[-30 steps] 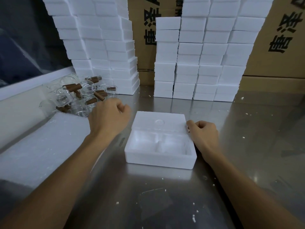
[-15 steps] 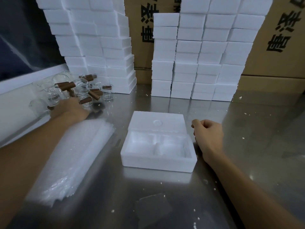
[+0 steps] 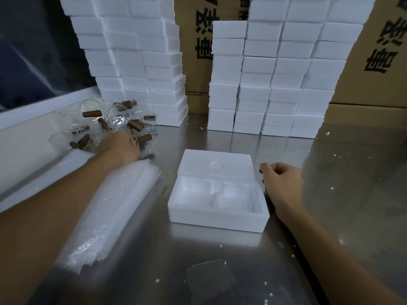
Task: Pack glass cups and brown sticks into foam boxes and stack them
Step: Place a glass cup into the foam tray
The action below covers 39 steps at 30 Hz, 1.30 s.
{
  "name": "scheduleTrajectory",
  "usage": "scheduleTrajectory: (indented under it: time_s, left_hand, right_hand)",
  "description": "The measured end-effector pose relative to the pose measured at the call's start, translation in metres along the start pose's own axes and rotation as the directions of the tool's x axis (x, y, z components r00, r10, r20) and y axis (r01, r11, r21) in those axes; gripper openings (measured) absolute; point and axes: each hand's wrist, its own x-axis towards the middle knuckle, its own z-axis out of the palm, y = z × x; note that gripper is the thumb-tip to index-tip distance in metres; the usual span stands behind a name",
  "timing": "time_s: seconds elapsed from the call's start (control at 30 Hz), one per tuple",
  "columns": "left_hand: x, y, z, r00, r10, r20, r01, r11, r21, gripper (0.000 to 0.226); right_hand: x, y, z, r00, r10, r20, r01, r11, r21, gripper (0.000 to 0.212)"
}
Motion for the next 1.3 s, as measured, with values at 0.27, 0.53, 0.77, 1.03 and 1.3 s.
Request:
scheduleTrajectory:
  time_s: [0.27, 0.53, 0.77, 1.03, 1.3]
  left_hand:
    - [-0.007, 0.001, -0.001, 0.999, 0.038, -0.022, -0.038, 0.999, -0.015, 0.014]
    - [-0.019, 0.011, -0.003, 0.988, 0.121, -0.098, -0.122, 0.993, -0.005, 0.012]
    - [-0.048, 0.047, -0.024, 0.942, 0.295, -0.159, -0.305, 0.951, -0.045, 0.017]
    - [-0.103, 0.088, -0.053, 0.78, 0.618, 0.095, -0.565, 0.762, -0.318, 0.015]
    - [-0.127, 0.098, -0.065, 0.762, 0.648, 0.016, -0.5, 0.603, -0.621, 0.024]
  right_hand:
    - [0.0, 0.0, 0.001, 1.0, 0.016, 0.019, -0.016, 1.0, -0.001, 0.026]
    - [0.001, -0.006, -0.004, 0.988, 0.112, 0.104, -0.123, 0.987, 0.1, 0.022]
    - [0.0, -0.064, -0.021, 0.974, -0.095, 0.208, 0.067, 0.988, 0.137, 0.018]
    - [-0.041, -0.113, -0.023, 0.621, -0.487, 0.614, 0.712, 0.678, -0.183, 0.079]
    - [-0.059, -0.113, -0.023, 0.581, -0.601, 0.549, 0.771, 0.623, -0.133, 0.058]
